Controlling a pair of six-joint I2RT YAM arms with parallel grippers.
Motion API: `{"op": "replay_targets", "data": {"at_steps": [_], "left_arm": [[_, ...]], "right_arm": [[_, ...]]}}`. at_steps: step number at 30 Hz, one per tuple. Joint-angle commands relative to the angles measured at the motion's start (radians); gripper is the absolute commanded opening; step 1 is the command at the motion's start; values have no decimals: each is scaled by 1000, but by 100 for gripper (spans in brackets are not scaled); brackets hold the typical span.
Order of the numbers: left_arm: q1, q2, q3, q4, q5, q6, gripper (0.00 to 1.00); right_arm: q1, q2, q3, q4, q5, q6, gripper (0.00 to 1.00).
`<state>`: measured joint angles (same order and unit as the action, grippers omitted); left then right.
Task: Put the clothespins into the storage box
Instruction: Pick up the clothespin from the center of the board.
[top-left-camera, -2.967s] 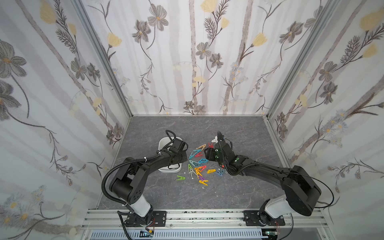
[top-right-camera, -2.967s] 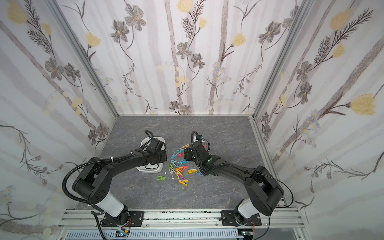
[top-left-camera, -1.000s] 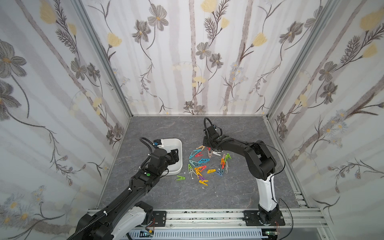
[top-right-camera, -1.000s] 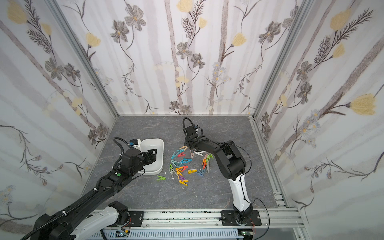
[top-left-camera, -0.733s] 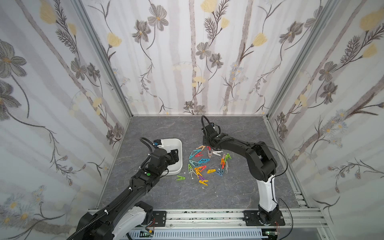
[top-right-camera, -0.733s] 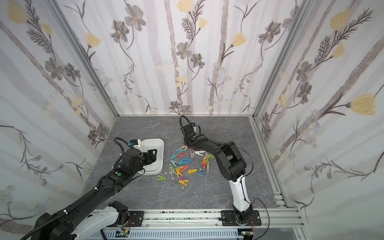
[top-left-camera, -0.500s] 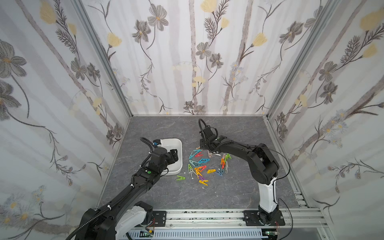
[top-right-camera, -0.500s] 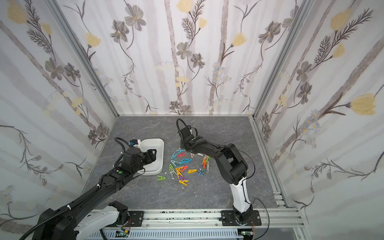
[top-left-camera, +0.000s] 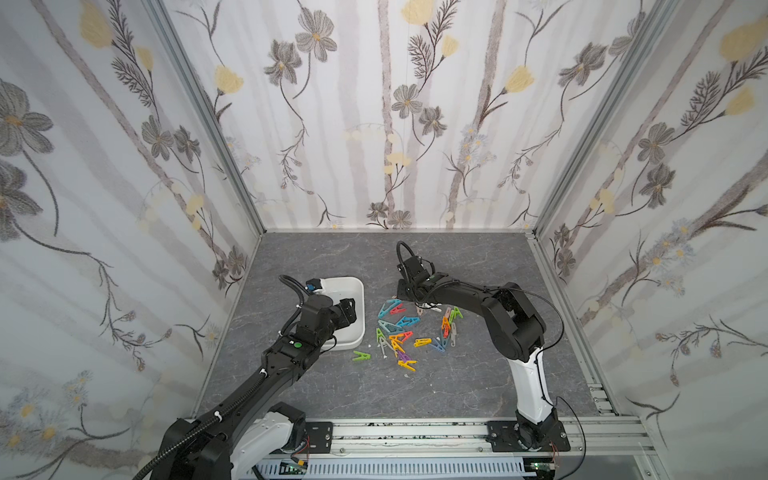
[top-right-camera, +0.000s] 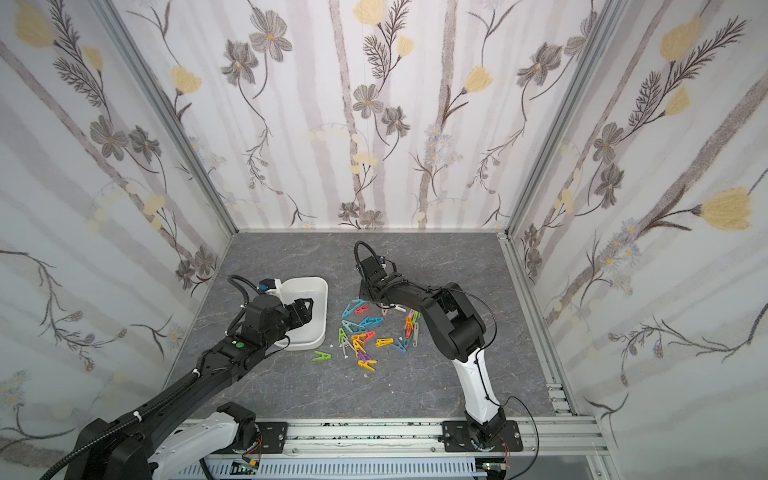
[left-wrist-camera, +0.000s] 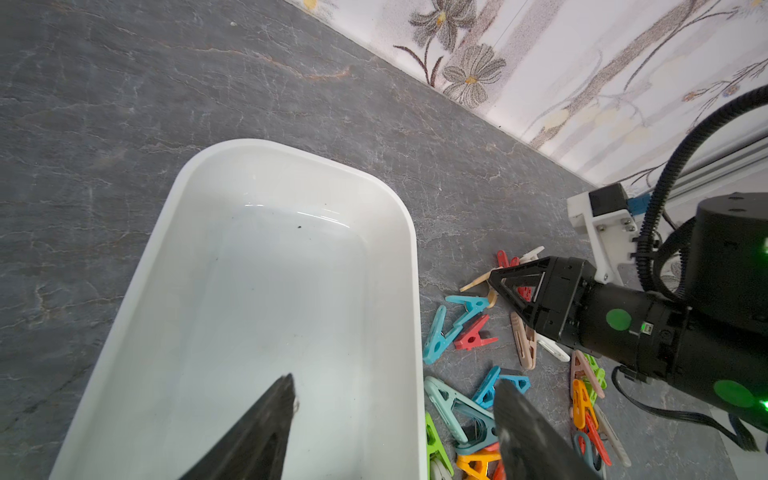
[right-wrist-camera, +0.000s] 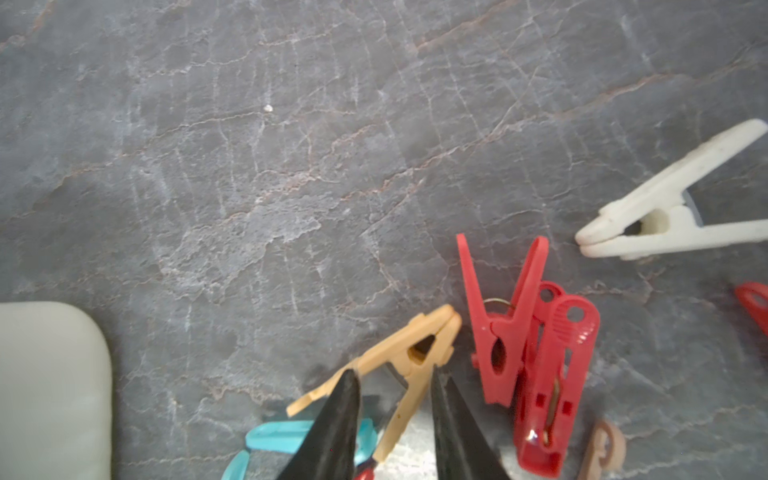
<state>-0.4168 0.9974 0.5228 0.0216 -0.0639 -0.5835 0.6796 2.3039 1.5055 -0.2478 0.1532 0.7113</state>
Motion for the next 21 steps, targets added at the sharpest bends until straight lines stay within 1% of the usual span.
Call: {"op": "replay_targets", "data": {"at_steps": [1, 5, 12, 18, 21], "left_arm": [[5, -6, -4, 35, 1, -8, 76], [9, -9, -9, 45, 10, -7, 76], [23, -20, 4, 20, 7, -12, 76], [78, -24, 32, -31, 25, -24, 75], [95, -31, 37, -42, 31, -25, 75]], "right_arm": [[3, 15, 15, -10, 8, 54, 30], [5, 10, 0, 2, 13, 76, 29], [2, 24, 36, -17, 22, 63, 17], [11, -18, 36, -22, 63, 12, 8], [30, -59, 39, -25, 100, -29, 7]]}}
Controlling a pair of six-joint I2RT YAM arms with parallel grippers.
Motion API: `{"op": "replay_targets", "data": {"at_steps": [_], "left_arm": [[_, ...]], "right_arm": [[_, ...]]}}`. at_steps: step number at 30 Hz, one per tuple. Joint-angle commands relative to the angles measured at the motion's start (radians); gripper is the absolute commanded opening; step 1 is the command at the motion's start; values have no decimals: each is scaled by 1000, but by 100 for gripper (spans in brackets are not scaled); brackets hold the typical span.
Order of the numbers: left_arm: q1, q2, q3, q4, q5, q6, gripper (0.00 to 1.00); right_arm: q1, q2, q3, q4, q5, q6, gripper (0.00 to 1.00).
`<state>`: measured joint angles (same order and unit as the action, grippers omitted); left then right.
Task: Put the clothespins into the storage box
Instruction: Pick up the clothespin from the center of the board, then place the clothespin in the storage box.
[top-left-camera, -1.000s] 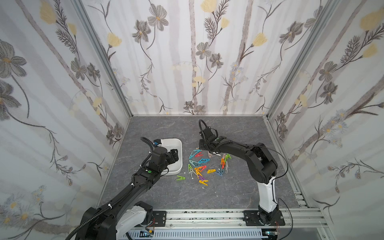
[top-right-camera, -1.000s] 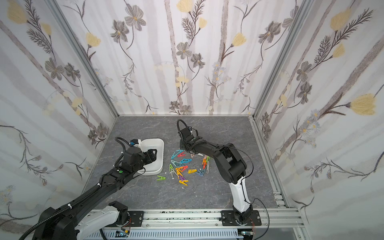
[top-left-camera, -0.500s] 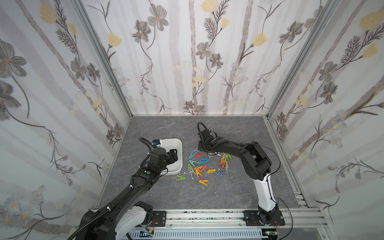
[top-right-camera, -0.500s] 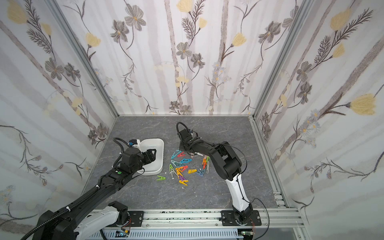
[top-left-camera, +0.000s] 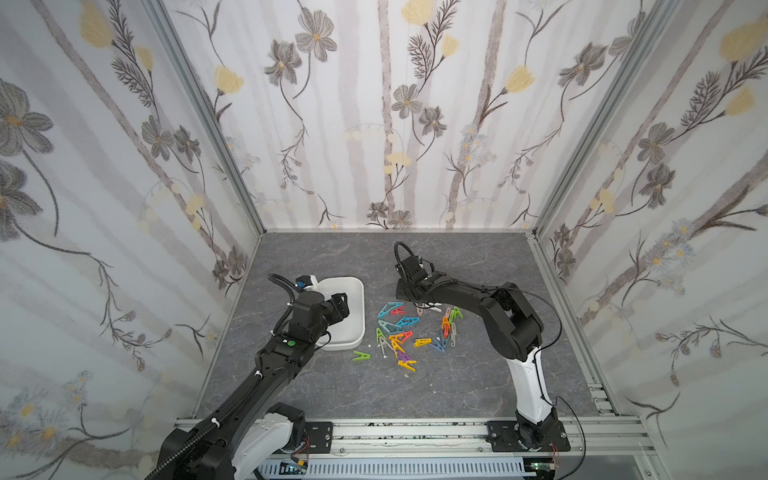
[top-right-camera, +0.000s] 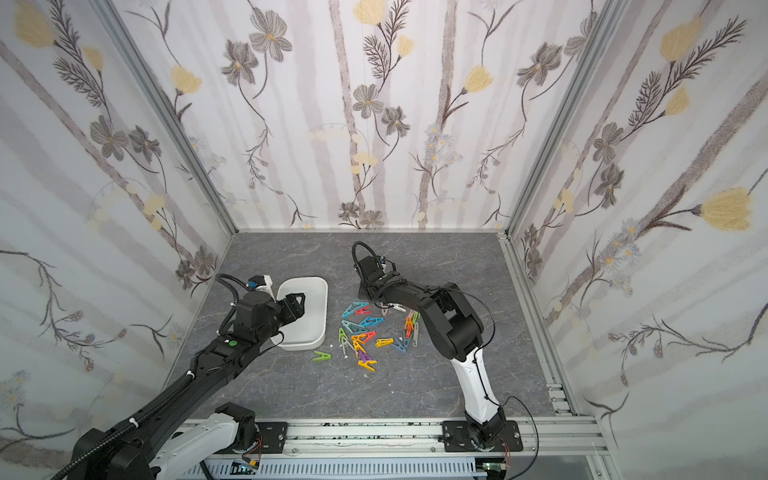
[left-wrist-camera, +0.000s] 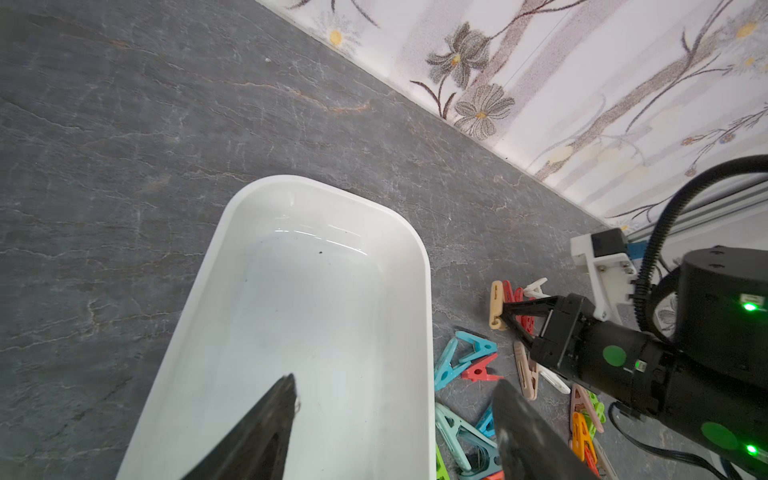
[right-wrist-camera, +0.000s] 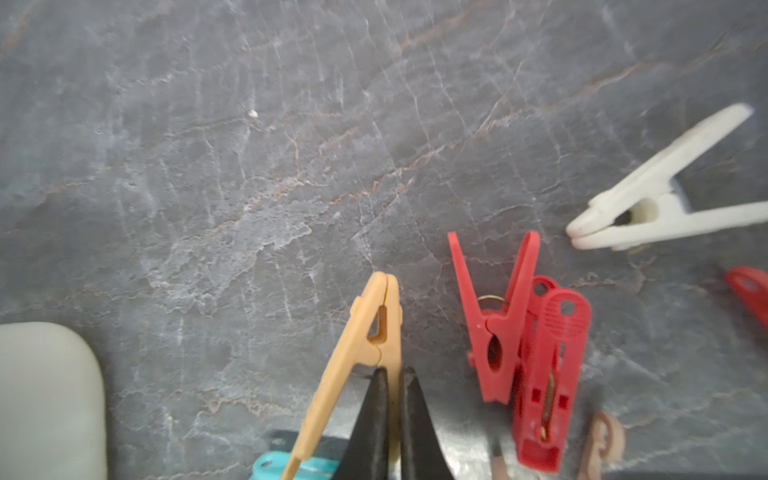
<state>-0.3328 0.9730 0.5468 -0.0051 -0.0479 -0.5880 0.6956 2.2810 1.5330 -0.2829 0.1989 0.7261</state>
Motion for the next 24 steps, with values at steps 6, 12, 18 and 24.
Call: {"op": "replay_targets", "data": {"at_steps": [6, 12, 18, 24], "left_arm": [[52, -25, 43, -77, 6, -7, 75], [156, -44, 83, -155, 8, -23, 75], [232, -61, 78, -165, 46, -38, 74], [243, -88, 72, -175, 41, -30, 74]], "right_arm": [[81, -129, 31, -41, 59, -144, 6], [259, -177, 90, -59, -111, -210, 6], [355, -63, 223, -34, -249, -196, 6], [349, 2, 309, -50, -235, -191, 30]]}}
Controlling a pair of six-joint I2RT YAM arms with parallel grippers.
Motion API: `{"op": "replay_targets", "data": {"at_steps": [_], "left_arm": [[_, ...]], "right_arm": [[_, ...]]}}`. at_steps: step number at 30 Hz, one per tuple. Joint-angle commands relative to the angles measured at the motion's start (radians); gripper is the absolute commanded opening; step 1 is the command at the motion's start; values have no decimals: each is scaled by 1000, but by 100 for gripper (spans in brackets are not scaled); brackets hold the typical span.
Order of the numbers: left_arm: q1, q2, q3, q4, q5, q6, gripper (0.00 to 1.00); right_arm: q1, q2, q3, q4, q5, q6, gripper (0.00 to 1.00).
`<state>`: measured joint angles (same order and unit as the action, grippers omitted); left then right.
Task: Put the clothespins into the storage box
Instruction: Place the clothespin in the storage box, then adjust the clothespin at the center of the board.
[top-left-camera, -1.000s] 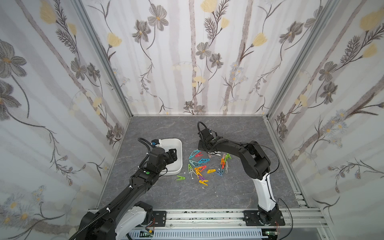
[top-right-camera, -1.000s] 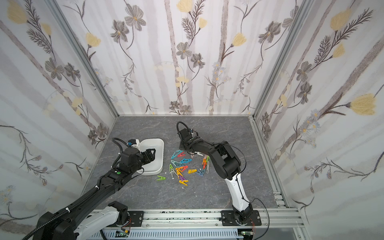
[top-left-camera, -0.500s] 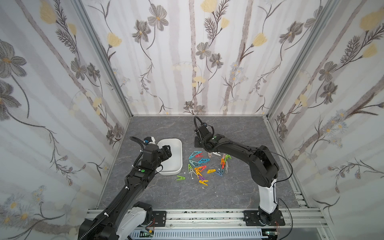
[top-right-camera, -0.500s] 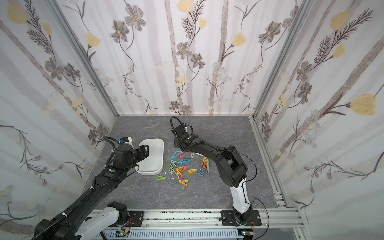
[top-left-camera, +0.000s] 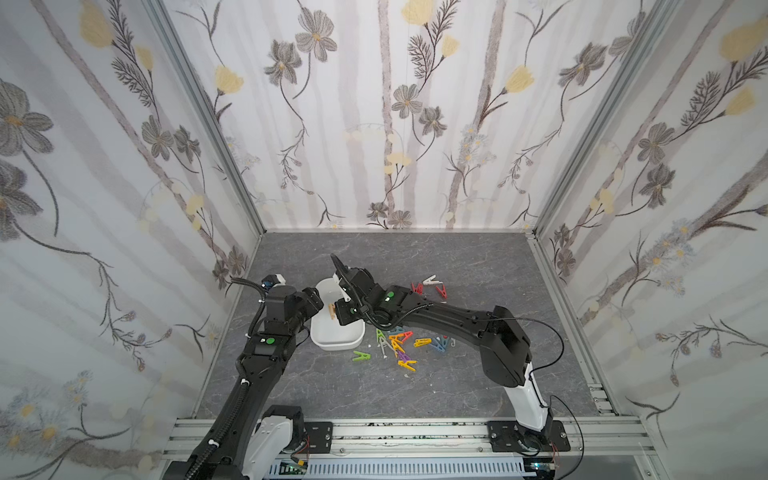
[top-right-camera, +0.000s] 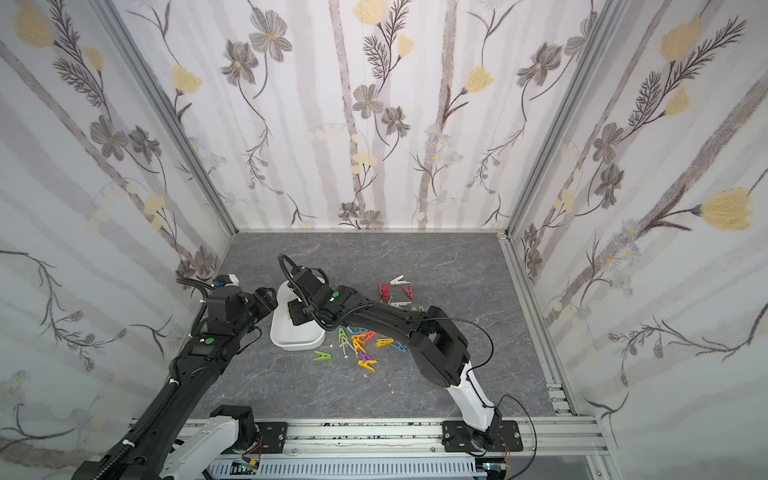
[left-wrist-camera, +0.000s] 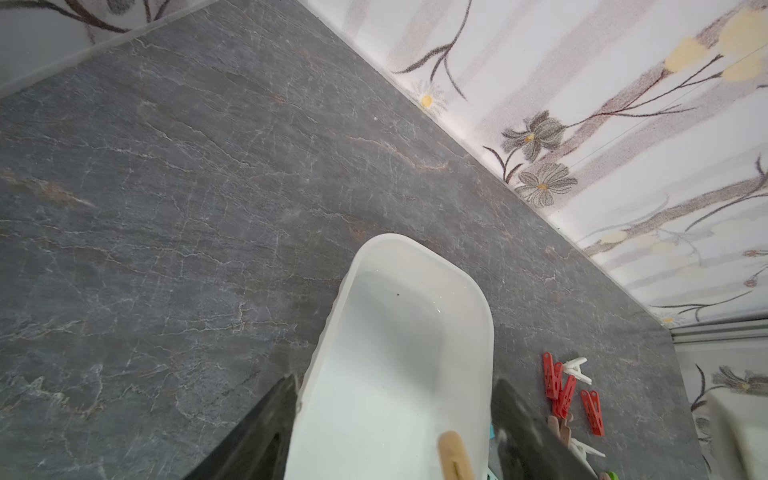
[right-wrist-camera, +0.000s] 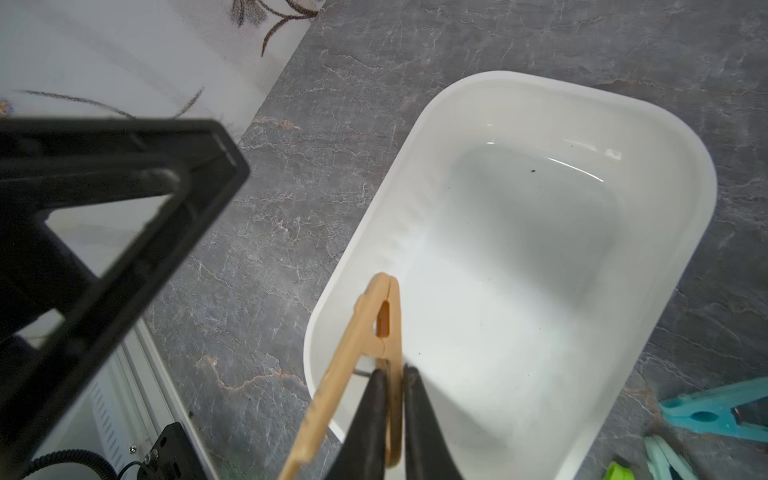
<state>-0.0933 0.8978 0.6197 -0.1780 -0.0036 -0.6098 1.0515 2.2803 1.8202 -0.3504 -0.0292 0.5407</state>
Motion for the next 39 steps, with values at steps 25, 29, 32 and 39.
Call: {"op": "replay_targets", "data": {"at_steps": [25, 29, 32, 39], "left_arm": [[-511, -96, -137, 133, -71, 53, 75], [-510, -62, -123, 173, -52, 58, 75], [-511, -27, -106, 182, -45, 69, 75], [-511, -16, -123, 208, -44, 56, 75]], "right_arm": [[-26, -742, -1059, 117, 258, 34, 49], [-32, -692, -1006, 23, 415, -96, 54], [-48, -604, -974, 7, 421, -195, 57], [-85, -483, -900, 24, 429, -265, 60]]}}
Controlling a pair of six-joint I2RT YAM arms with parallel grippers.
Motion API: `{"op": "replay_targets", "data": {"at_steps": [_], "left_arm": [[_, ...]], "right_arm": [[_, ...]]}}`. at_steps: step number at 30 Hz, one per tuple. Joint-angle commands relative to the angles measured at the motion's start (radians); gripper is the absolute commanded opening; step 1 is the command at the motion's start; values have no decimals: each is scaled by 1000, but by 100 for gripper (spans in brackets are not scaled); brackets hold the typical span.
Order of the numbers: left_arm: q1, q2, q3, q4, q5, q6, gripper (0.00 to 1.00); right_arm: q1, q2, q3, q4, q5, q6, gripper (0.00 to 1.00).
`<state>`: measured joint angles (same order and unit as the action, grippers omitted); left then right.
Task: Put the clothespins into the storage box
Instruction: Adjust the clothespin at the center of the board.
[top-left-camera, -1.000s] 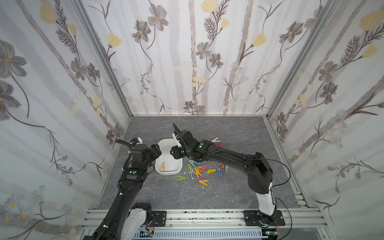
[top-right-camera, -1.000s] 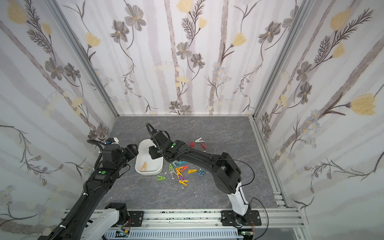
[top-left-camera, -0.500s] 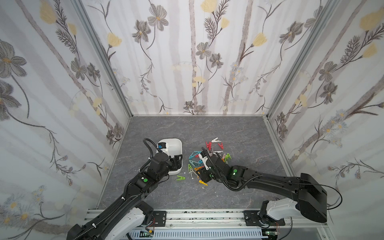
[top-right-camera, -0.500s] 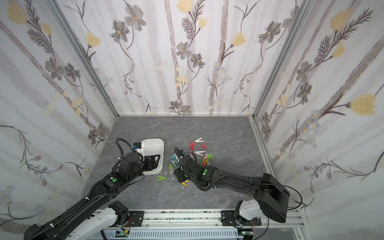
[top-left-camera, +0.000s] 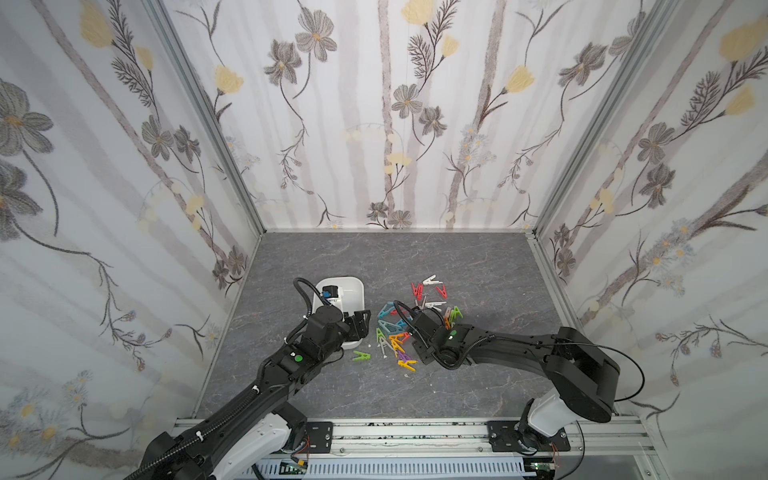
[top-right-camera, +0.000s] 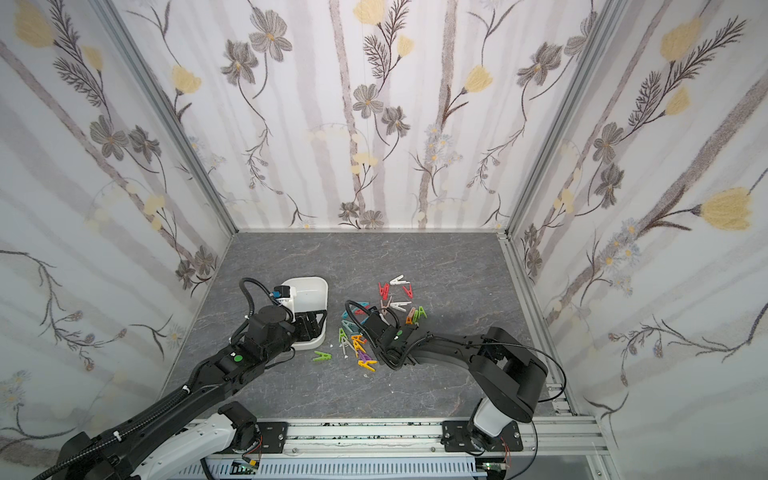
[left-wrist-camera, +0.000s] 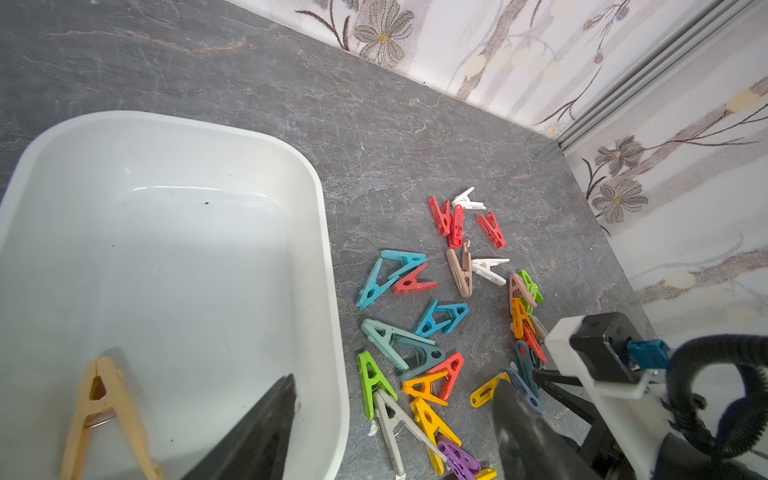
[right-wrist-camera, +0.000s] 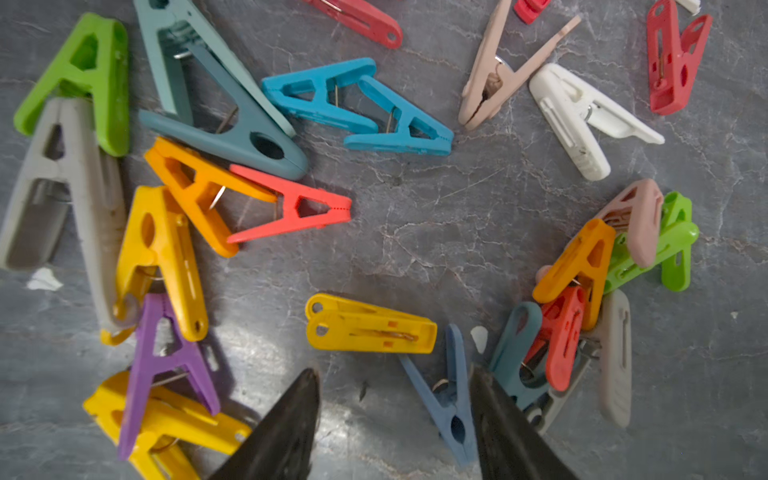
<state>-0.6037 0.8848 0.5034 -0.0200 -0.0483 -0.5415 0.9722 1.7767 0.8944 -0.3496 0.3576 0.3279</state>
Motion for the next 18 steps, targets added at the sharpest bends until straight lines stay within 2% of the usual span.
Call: {"op": "replay_targets", "data": {"at_steps": [1, 7, 13, 18], "left_arm": [[0, -2, -11, 54, 1, -15, 75], [1, 15, -14, 60, -1, -14, 75], [1, 27, -9, 70, 3, -11, 75], [0, 21, -4, 63, 5, -7, 75]], "right_arm": [[-8, 35, 38, 24, 40, -60, 60], [-26, 111, 72, 45, -13, -108, 58], [-60, 122, 82, 81, -60, -120, 53], [-77, 171, 127, 79, -115, -132, 55]]}}
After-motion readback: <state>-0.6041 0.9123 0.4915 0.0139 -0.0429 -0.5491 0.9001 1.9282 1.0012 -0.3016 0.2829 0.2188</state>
